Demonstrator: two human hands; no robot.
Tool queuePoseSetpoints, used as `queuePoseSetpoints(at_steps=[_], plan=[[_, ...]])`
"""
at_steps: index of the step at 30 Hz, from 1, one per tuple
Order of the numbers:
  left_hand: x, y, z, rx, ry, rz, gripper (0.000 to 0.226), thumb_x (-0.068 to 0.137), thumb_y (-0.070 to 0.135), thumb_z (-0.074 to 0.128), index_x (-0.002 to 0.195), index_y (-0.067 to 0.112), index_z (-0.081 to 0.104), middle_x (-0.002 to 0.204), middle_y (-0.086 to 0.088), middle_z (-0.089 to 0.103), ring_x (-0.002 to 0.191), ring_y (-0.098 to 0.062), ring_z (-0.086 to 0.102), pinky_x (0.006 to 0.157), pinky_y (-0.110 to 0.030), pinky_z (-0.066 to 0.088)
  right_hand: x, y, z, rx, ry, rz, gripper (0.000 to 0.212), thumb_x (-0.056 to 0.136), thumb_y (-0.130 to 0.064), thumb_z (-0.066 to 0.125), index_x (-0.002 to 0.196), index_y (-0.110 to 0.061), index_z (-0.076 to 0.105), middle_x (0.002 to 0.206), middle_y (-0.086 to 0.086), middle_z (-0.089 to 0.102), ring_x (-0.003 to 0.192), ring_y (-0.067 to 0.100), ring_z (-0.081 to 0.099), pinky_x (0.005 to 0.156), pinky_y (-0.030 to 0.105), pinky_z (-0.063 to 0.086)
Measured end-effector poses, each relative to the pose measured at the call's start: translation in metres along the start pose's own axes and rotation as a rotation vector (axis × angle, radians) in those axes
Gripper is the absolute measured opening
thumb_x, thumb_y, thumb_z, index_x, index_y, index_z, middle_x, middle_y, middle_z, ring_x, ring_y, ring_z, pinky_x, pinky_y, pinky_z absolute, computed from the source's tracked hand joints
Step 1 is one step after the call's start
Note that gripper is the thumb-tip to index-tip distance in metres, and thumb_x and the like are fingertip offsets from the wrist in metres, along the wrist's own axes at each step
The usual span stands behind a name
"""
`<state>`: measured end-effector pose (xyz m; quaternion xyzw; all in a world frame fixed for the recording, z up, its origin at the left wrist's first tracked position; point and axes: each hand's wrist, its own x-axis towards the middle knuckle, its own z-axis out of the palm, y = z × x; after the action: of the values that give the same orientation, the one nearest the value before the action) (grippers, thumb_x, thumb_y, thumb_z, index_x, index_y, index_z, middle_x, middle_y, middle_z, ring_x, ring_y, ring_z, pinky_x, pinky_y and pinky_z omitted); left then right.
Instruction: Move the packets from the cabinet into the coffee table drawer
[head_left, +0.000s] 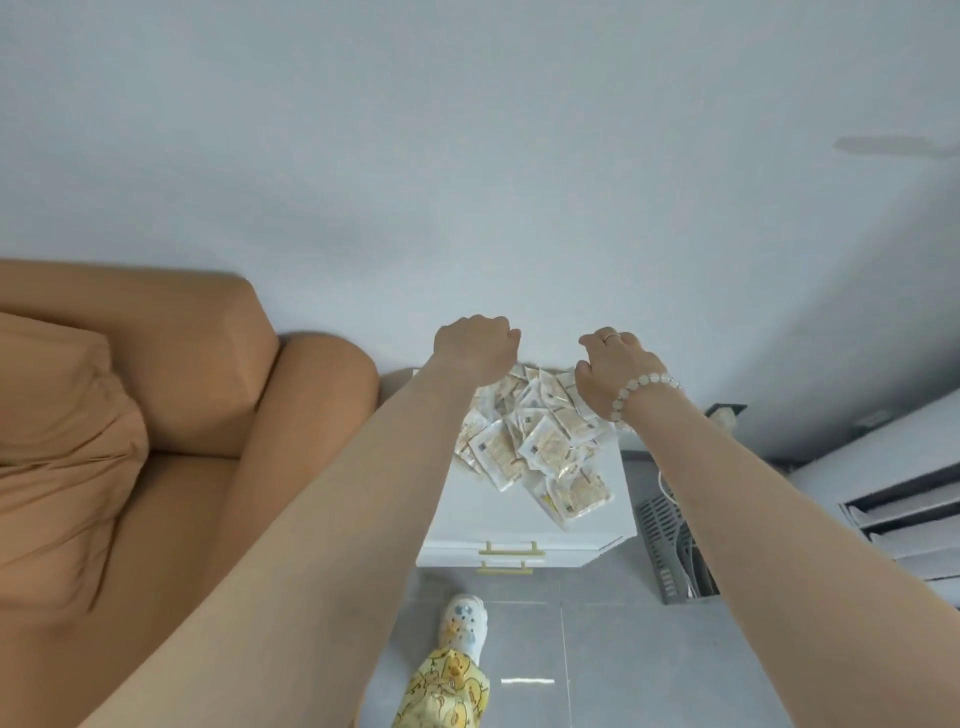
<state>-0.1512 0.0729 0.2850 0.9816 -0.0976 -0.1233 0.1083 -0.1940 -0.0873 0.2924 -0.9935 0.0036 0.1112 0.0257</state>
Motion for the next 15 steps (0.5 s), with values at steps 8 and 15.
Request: queuePoseSetpoints(at_steps=[8, 15], plan=[[0.124, -0.036, 0.043, -0.120, -0.127, -0.039, 0.037, 0.097, 0.012, 0.022, 0.123, 0.007, 0.048, 0.125, -0.008, 0.052, 0.092, -0.027, 0.044, 0.070, -0.032, 0.030, 0.098, 0.036, 0.044, 0.033, -0.143, 0.164, 0.042, 0.099, -0.022, 0.027, 0.138, -0.012, 0.039, 0.142, 0.010, 0.035, 0.131, 0.024, 0.032, 0.100, 0.039, 0.035], [0.157, -0.069, 0.139, -0.283, -0.314, -0.186, 0.044, 0.097, 0.018, 0.038, 0.140, 0.022, 0.043, 0.146, -0.003, 0.041, 0.130, -0.023, 0.042, 0.099, -0.035, 0.042, 0.137, 0.085, 0.121, -0.019, -0.374, 0.348, 0.046, 0.093, -0.023, 0.045, 0.138, -0.013, 0.038, 0.140, 0.010, 0.037, 0.131, 0.027, 0.033, 0.093, 0.040, 0.042]])
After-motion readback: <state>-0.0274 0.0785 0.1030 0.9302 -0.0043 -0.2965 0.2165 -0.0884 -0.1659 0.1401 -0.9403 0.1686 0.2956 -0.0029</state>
